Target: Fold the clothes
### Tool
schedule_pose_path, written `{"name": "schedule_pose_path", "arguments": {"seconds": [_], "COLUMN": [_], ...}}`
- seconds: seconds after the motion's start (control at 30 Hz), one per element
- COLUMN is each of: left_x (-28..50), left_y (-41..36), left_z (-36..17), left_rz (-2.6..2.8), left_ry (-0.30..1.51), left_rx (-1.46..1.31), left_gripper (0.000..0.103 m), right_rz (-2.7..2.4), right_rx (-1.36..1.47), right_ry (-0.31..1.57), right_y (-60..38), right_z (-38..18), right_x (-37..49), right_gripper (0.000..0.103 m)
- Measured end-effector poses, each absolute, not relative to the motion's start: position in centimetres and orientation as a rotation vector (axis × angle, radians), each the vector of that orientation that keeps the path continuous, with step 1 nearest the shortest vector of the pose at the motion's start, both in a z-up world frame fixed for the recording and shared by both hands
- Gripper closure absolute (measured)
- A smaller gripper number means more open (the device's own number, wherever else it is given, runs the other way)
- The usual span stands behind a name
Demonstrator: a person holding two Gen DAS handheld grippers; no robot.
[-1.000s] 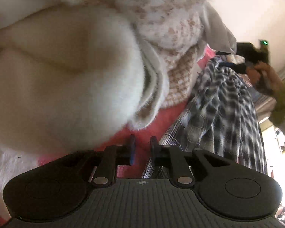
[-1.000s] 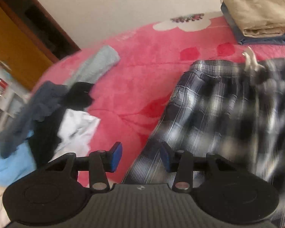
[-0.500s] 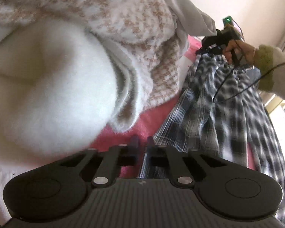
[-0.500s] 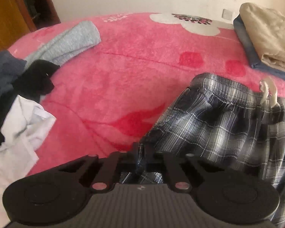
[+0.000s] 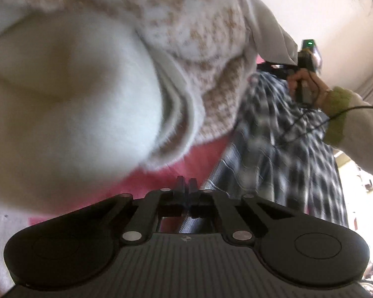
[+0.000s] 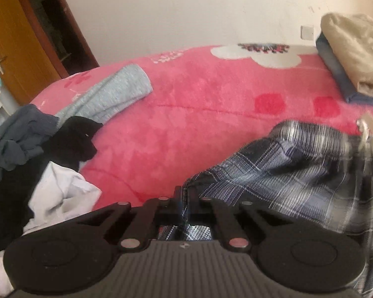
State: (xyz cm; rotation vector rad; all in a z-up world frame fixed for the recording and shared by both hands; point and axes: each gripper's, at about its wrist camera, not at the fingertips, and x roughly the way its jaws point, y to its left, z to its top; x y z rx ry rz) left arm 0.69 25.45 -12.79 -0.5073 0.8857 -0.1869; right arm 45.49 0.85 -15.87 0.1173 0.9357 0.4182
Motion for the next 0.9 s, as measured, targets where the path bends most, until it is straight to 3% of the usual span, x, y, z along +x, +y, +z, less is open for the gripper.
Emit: {"name": "schedule_pose_path", "arguments": {"seconds": [0.03, 0.1, 0.23, 0.33, 0.4, 0.47, 0.53, 0.63, 0.9], "left_x": [0.7, 0.6, 0.4, 0.7, 0.8, 0.8, 0.8, 0.6, 0.9], "left_y": [25.4, 25.4, 24.8, 23.6, 22.5, 20.8, 19.0, 18.0, 20.2], "left_z": [-12.7, -12.6, -12.2, -12.5, -12.7, -12.8, -13.0, -12.8, -12.3], "left_rz": [-0.19, -0.199, -0.214, -0.211, -0.194, -0.158, -0.14, -0.13, -0.016], "left_ry": [0.885, 0.883, 0.878, 0.874, 0.87, 0.854, 0.822, 0.788, 0.736], "left_rx": [-0.505, -0.499, -0.478, -0.451, -0.386, -0.282, -0.179, -0.126, -0.179], "left_gripper": [0.078, 0.067, 0.056, 0.054, 0.059, 0.072, 0.086, 0.1, 0.102], "right_rz": [0.412, 0.405, 0.403, 0.407, 0.405, 0.404, 0.407, 0.41, 0.443], "right_rx": [0.118, 0.13, 0.145, 0.148, 0.184, 0.191, 0.132, 0.053, 0.087], "right_ry": [0.944, 0.96, 0.976, 1.003, 1.027, 1.031, 1.009, 0.97, 0.863], "right_y": [0.9, 0.9, 0.9, 0.9, 0.7, 0.7, 1.3, 2.1, 2.0], "right_z": [-16.4, -17.3, -17.6, -17.4, -17.3, -17.3, -17.3, -17.1, -15.7], "right_x": [45.6, 45.8, 46.1, 46.5, 46.8, 46.8, 46.4, 45.8, 45.0], "right_gripper": [0.1, 0.1, 0.1, 0.098, 0.093, 0.092, 0.094, 0.099, 0.1]}}
